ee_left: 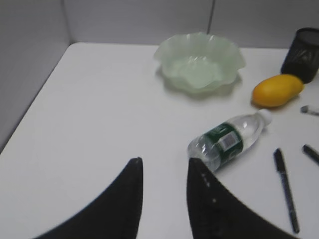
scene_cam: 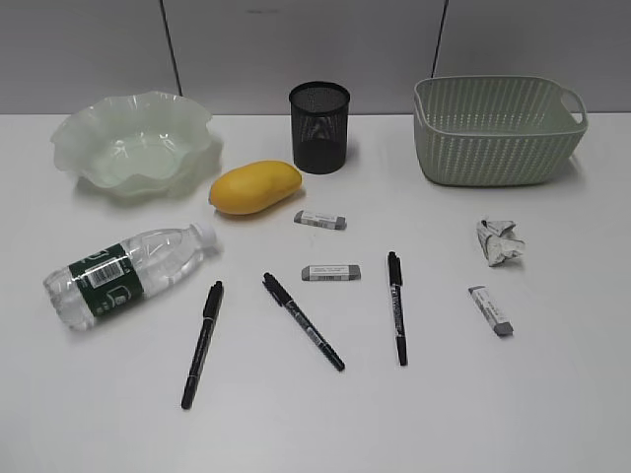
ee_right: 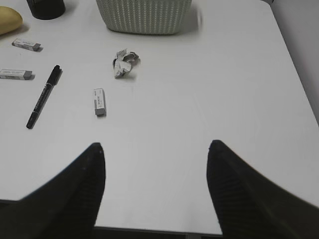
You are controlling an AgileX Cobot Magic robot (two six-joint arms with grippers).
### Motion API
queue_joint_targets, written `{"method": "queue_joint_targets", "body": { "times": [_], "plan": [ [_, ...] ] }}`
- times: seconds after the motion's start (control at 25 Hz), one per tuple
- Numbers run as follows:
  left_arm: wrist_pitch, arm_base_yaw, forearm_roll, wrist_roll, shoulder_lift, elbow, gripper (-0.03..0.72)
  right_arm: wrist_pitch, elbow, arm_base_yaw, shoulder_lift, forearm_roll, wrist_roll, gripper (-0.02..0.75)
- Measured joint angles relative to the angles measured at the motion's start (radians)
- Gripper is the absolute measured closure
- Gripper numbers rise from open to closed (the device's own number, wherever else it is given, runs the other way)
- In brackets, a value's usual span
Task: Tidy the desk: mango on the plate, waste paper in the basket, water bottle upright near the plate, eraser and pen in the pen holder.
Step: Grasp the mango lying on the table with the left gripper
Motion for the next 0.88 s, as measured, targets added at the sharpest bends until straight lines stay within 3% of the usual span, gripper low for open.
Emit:
{"method": "queue_joint_targets", "body": {
  "times": [0.2,0.32,0.48,0.64,0.88],
  "plan": [
    [-0.351,0.0,-0.227,0.144,0.36,-0.005,0.435,0.0,0.0,0.0,0.0,0.0,0.0,0.229],
    [-0.535,-0.013,-0.42,0.333,0.723,-0.034,0.342,0.0,0.0,0.0,0.0,0.0,0.0,0.229],
    [-0.549,-0.08,-0.617,0.612,1.204,-0.21,0.176,-0.002,0.0,0.0,0.0,0.0,0.0,0.229],
    [-0.541,-0.181,-0.644,0.731,1.508,-0.456,0.074,-0.003,0.0,0.0,0.0,0.0,0.0,0.229],
    [-0.522,-0.343,-0.527,0.756,1.793,-0.782,0.057,-0.003,0.0,0.0,0.0,0.0,0.0,0.229]
  ]
}}
